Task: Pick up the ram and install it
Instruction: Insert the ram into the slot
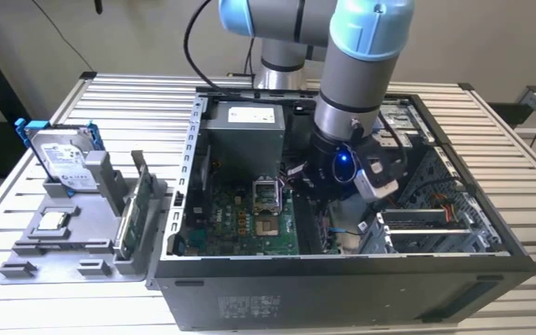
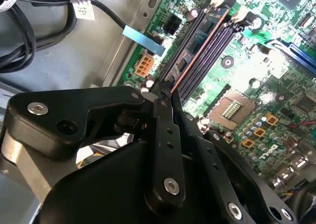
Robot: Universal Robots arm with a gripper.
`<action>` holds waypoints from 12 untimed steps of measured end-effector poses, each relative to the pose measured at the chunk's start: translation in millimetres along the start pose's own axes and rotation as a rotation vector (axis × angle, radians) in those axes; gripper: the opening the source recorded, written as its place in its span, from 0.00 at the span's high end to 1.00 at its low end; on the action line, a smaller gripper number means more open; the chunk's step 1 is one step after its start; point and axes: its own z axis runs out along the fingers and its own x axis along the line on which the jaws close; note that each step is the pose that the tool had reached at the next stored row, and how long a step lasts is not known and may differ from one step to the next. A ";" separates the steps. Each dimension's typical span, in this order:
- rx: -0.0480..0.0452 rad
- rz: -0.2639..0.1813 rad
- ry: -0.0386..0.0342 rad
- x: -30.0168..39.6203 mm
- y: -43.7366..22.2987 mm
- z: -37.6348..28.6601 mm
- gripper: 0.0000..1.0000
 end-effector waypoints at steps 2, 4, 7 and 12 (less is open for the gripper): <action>0.0001 0.000 0.0000 0.5 -0.2 1.0 0.86; -0.0001 0.000 0.0000 1.5 -0.3 2.9 0.86; 0.0002 0.000 0.0000 2.8 -0.4 4.6 0.86; 0.0002 0.000 0.0000 3.2 -0.5 7.0 0.86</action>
